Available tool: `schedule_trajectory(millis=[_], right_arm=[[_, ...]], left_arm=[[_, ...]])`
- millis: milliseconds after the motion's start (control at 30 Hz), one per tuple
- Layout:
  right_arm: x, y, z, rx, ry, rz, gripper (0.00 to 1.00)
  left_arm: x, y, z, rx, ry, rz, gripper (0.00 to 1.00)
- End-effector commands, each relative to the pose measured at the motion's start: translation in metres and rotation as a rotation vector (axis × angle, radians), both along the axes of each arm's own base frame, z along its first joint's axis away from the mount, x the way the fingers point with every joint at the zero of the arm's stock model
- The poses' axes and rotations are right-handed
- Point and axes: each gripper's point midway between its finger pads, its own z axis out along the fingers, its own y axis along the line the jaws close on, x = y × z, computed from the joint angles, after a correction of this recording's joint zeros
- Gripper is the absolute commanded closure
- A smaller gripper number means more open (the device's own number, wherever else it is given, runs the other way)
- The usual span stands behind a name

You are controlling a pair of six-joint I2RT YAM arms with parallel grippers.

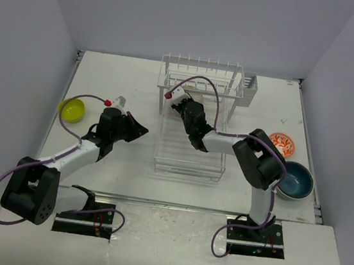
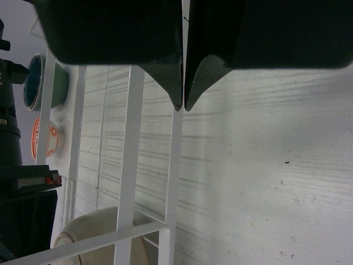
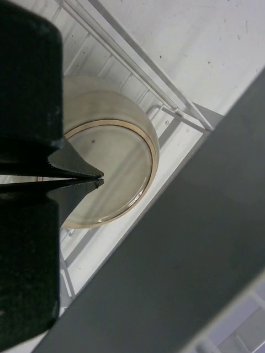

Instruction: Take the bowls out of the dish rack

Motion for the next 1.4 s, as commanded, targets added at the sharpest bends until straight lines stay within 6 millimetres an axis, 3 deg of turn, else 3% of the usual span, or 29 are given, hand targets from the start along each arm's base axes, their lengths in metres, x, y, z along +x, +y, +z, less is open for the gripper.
schedule_trajectory(millis=[0, 633, 767, 933, 1367], right_arm=[[0.008, 0.011, 0.013, 0.039, -0.004, 0.024, 1.0], [-0.001, 0.001, -0.012, -0.032, 0.085, 0.005, 1.0], [-0.01, -0.005, -0.029, -0.071, 0.12, 0.0, 1.0], [-0.017, -0.01, -0.024, -0.027, 0.141, -0.015, 1.0], [-0.047, -0.015, -0.042, -0.042, 0.238, 0.004, 1.0]], left_arm=[[0.007, 0.002, 0.021, -0.003, -0.068, 0.0, 1.0], [0.002, 0.007, 0.028, 0.017, -0.084, 0.006, 1.0], [0.002, 0.006, 0.03, 0.015, -0.088, 0.003, 1.0], [0.002, 0.004, 0.026, 0.011, -0.077, -0.007, 1.0], [0.001, 0.001, 0.027, 0.006, -0.072, -0.022, 1.0]])
